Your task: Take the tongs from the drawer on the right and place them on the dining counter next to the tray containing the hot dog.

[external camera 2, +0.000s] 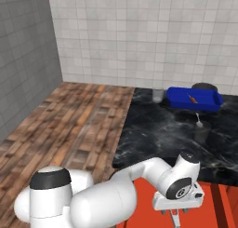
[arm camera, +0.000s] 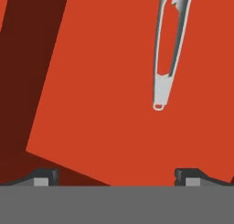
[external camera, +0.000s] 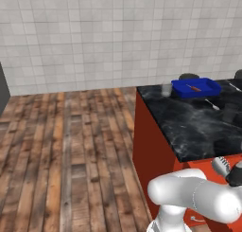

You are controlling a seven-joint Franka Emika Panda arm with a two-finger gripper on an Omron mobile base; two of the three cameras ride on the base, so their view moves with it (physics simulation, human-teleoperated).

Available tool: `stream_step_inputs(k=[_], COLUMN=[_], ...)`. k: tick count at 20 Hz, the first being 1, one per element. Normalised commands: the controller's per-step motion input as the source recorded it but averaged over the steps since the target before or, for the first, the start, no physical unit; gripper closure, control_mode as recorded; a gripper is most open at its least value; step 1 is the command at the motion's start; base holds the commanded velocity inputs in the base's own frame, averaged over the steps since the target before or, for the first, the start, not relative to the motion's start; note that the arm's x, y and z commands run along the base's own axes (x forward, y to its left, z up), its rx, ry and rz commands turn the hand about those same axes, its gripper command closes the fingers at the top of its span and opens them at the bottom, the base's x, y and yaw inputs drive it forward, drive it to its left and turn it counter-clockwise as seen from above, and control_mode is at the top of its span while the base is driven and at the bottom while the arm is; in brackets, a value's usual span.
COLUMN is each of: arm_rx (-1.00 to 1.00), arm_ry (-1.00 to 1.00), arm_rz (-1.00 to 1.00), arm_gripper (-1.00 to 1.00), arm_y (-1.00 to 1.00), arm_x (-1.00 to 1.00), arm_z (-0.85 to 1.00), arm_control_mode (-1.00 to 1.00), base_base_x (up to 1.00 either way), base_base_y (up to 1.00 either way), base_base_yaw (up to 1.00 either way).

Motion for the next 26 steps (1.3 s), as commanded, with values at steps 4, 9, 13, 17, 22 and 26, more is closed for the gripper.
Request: stream_step_inputs(k=[4, 9, 13, 17, 22, 26], arm_rx=[0.00, 0.00, 0.00, 0.00, 0.00, 0.00], arm_ry=[-0.02, -0.02, -0.02, -0.01, -0.01, 0.00], arm_rz=[-0.10, -0.10, -0.07, -0.04, -0.02, 0.00], arm_gripper=[-1.00, -1.00, -1.00, -1.00, -1.00, -1.00], arm_y=[-0.12, -0.10, -0.11, -0.01, 0.00, 0.00], arm_x=[0.02, 0.07, 0.23, 0.22, 0.14, 0.05], arm_z=[-0.11, -0.15, -0.15, -0.23, -0.30, -0.30], arm_control_mode=[-1.00, -1.00, -1.00, -1.00, -1.00, -1.00], base_base_x=[0.00, 0.00, 0.00, 0.00, 0.00, 0.00], base_base_y=[0.00, 0.00, 0.00, 0.00, 0.00, 0.00], base_base_yaw=[0.00, 0.00, 0.00, 0.00, 0.00, 0.00])
